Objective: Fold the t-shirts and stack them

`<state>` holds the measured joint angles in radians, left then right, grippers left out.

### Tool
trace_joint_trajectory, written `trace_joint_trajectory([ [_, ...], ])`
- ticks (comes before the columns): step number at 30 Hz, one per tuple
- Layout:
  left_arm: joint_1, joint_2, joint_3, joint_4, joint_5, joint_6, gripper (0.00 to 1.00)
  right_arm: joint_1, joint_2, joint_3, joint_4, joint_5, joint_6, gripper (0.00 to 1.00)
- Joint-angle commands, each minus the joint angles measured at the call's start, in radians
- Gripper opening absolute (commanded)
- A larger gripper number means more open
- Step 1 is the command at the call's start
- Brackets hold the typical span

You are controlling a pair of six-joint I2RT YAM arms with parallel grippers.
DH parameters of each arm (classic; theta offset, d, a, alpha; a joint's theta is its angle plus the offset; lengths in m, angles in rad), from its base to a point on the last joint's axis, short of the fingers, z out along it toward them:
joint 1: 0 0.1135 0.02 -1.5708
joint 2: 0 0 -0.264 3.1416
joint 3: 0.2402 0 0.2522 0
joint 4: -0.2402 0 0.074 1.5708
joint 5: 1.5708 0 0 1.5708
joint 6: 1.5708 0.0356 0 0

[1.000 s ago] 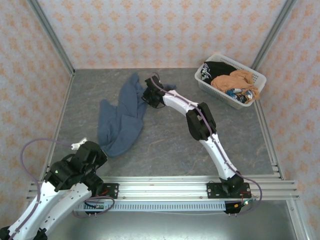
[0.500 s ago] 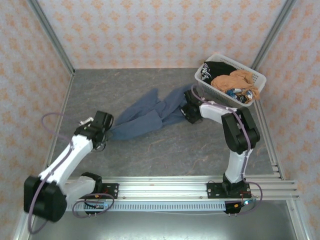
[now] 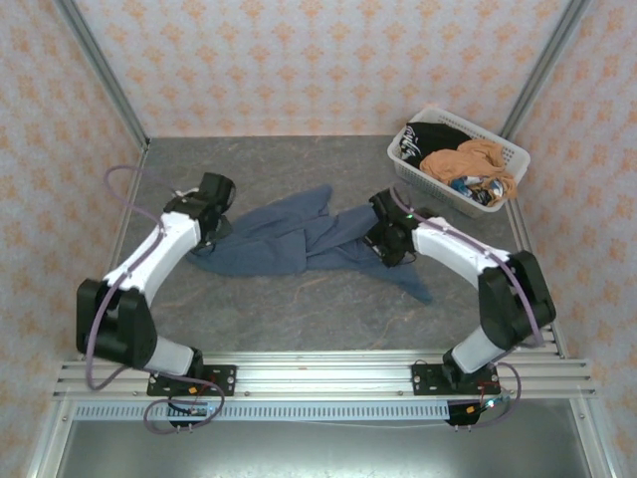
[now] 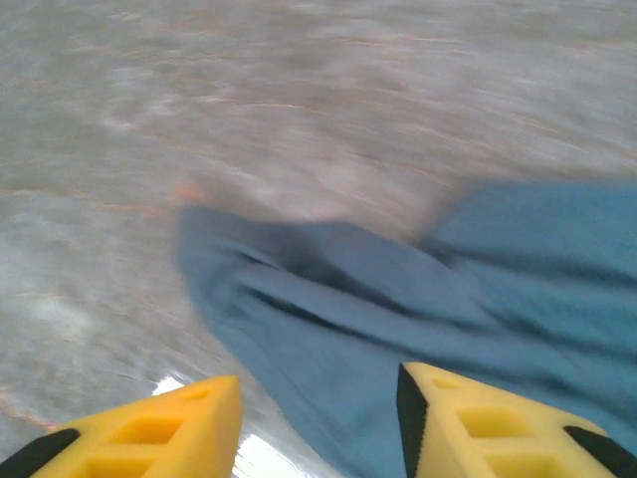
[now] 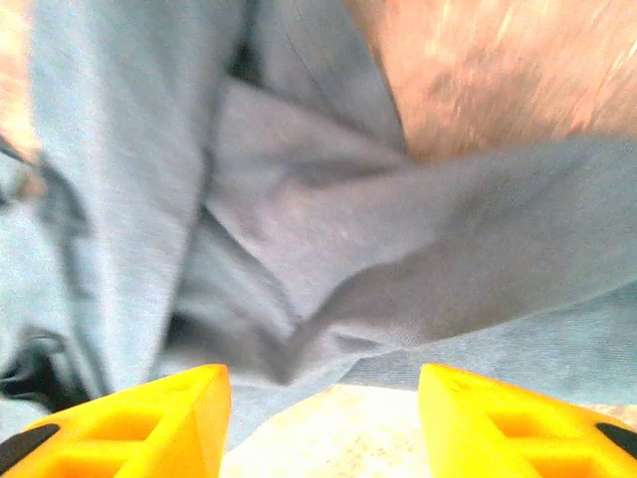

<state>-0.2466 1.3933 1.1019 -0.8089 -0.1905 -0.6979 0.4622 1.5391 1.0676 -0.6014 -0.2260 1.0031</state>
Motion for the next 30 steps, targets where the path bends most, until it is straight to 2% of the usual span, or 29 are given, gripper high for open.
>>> trace_joint_trajectory([
  [1, -0.182, -0.067, -0.069, 0.004, 0.139, 0.049, 0.51, -0.072, -0.053, 0.046, -0.119, 0.05, -0.145, 0.54],
  [5, -0.376, 0.017, -0.078, 0.135, 0.215, 0.032, 0.59, -0.162, -0.054, 0.071, -0.126, -0.026, -0.268, 0.63],
  [9, -0.472, 0.191, 0.053, 0.137, 0.17, 0.079, 0.61, -0.214, -0.051, 0.091, -0.13, -0.099, -0.338, 0.68],
  [14, -0.499, 0.36, 0.158, 0.099, 0.149, 0.137, 0.61, -0.257, -0.063, 0.077, -0.136, -0.133, -0.357, 0.7],
  [18, -0.499, 0.42, 0.181, 0.093, 0.121, 0.158, 0.61, -0.27, -0.089, 0.054, -0.134, -0.14, -0.356, 0.7],
  [21, -0.499, 0.459, 0.209, 0.063, 0.069, 0.192, 0.57, -0.272, -0.104, 0.039, -0.134, -0.144, -0.357, 0.7],
  [25, -0.496, 0.472, 0.204, 0.058, 0.009, 0.215, 0.45, -0.274, -0.111, 0.026, -0.129, -0.147, -0.357, 0.7],
  [30, -0.475, 0.468, 0.168, 0.068, -0.001, 0.233, 0.3, -0.278, -0.102, 0.029, -0.116, -0.145, -0.348, 0.7],
])
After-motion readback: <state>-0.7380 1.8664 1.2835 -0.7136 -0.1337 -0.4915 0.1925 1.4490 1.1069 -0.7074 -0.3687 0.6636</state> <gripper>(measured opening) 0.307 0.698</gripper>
